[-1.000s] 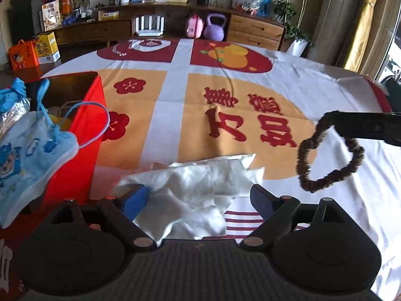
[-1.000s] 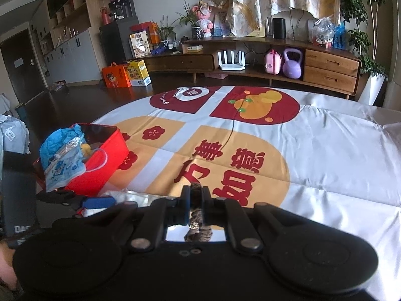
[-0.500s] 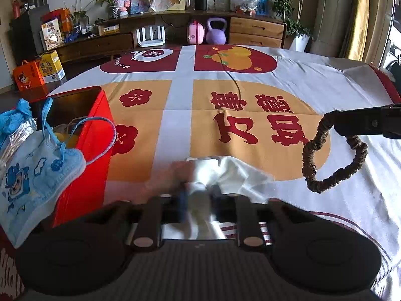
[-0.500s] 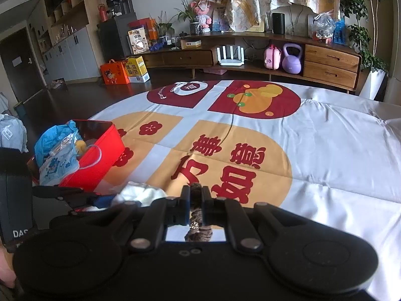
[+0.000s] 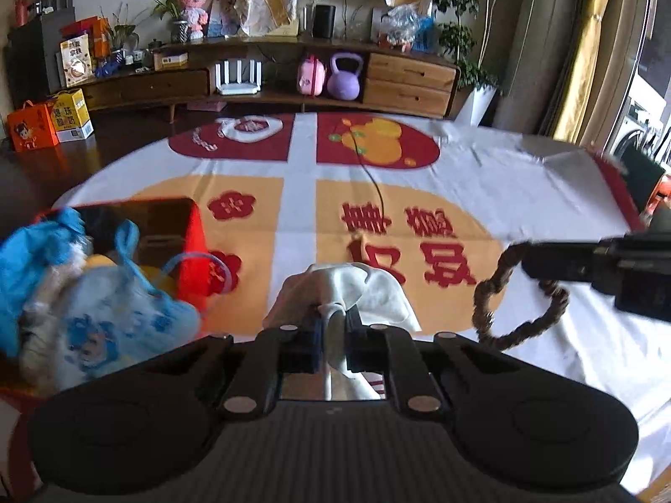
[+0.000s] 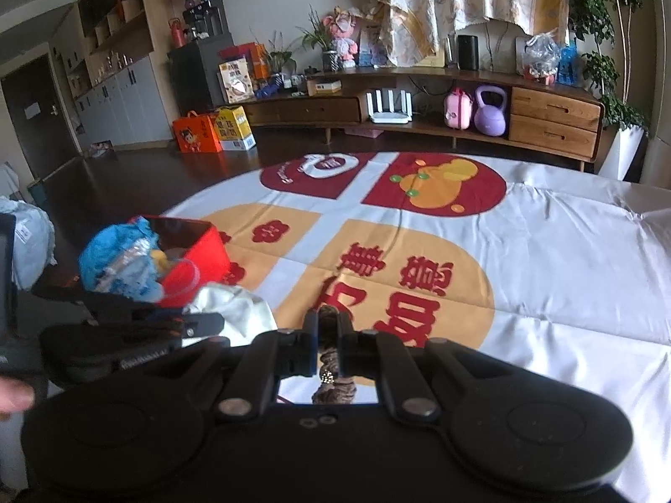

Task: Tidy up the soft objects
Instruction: 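Grasp the white cloth with the left tool while the right tool holds the scrunchie, then carry the white cloth and scrunchie together toward the red tin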

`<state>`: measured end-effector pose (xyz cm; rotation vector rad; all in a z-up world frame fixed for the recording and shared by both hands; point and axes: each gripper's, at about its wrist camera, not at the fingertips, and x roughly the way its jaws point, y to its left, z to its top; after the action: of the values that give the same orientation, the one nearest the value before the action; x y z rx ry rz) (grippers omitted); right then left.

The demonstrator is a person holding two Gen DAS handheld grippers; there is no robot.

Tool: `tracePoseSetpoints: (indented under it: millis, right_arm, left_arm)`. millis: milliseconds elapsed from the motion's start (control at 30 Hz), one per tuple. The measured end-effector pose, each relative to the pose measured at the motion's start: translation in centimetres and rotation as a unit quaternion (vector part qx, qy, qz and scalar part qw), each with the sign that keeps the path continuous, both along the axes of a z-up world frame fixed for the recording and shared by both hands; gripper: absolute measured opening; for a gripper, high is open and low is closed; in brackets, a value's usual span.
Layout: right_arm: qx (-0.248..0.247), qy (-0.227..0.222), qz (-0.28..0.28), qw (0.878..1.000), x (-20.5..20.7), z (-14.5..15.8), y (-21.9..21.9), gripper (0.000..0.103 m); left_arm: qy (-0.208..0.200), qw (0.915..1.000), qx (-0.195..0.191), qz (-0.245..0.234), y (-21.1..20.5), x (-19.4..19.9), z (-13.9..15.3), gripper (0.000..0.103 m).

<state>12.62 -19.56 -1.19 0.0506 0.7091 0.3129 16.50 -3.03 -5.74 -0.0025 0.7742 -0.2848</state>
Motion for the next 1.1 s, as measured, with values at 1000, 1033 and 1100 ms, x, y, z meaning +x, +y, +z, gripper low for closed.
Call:
tracePoseSetpoints:
  millis: [1000,1033,1100]
  right_arm:
    - [0.016,-0.058,0.101,0.993,0.8,6.4,14.1,0.007]
    - [0.015,-0.058,0.105,0.993,1.0,6.3,14.7,0.007]
    - [0.014,-0.056,0.113,0.992,1.4,6.1,15.8,0.007]
  left_arm:
    - [-0.056,0.9948,0.017,0.084,14.9,-0.6,10.6,0.010]
    - [-0.055,0.9943,0.020,0.089,15.5,-0.3,10.5,0.010]
    - [-0.051,0.9936,0.024,0.098,16.6,0.0,10.2,0.010]
